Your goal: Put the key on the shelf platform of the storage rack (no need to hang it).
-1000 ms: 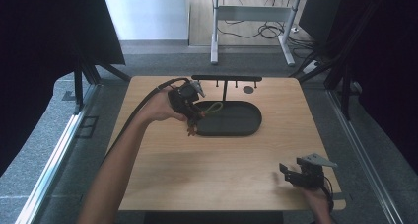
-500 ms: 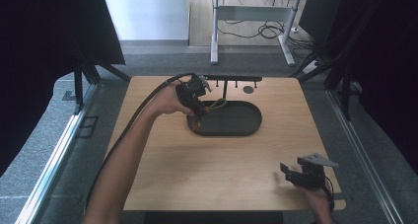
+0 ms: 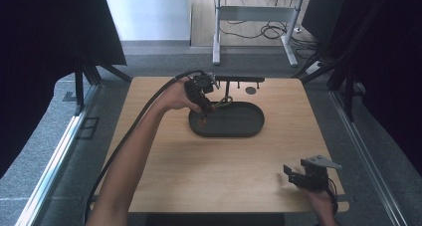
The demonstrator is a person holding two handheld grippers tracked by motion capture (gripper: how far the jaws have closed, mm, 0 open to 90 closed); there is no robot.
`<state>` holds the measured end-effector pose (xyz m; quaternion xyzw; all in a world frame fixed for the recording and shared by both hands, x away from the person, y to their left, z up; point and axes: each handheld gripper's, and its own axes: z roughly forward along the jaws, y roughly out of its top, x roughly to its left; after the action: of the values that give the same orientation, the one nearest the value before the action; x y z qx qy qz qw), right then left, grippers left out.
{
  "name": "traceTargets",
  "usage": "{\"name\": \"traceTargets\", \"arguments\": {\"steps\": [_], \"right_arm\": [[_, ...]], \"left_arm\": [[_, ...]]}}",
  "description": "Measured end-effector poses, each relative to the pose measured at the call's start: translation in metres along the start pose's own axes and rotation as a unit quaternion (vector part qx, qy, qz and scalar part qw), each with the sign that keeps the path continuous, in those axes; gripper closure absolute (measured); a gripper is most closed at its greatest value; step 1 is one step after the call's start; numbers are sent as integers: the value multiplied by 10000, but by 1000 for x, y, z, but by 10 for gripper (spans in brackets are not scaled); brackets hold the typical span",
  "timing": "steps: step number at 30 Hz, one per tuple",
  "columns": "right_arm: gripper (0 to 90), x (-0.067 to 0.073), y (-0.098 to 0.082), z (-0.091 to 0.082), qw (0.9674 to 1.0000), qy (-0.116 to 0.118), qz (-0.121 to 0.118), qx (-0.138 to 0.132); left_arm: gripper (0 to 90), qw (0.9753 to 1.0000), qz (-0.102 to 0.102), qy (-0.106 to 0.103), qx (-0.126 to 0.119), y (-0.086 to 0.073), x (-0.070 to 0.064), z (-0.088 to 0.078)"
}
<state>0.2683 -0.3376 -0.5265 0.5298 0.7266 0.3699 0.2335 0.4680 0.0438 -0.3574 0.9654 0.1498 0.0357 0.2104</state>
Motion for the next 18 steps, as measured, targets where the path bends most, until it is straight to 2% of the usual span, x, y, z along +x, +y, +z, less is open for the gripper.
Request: {"name": "traceTargets", "arguments": {"steps": [11,18], "right_arm": [[249,-1,-2,0,10000,-17,22,32],[250,-3,-2,-1,10000,-33,42,10]], "left_arm": [[668,9999,-72,-43,89,9,13,26],[667,9999,-25,-6,164,13,12,39]]}}
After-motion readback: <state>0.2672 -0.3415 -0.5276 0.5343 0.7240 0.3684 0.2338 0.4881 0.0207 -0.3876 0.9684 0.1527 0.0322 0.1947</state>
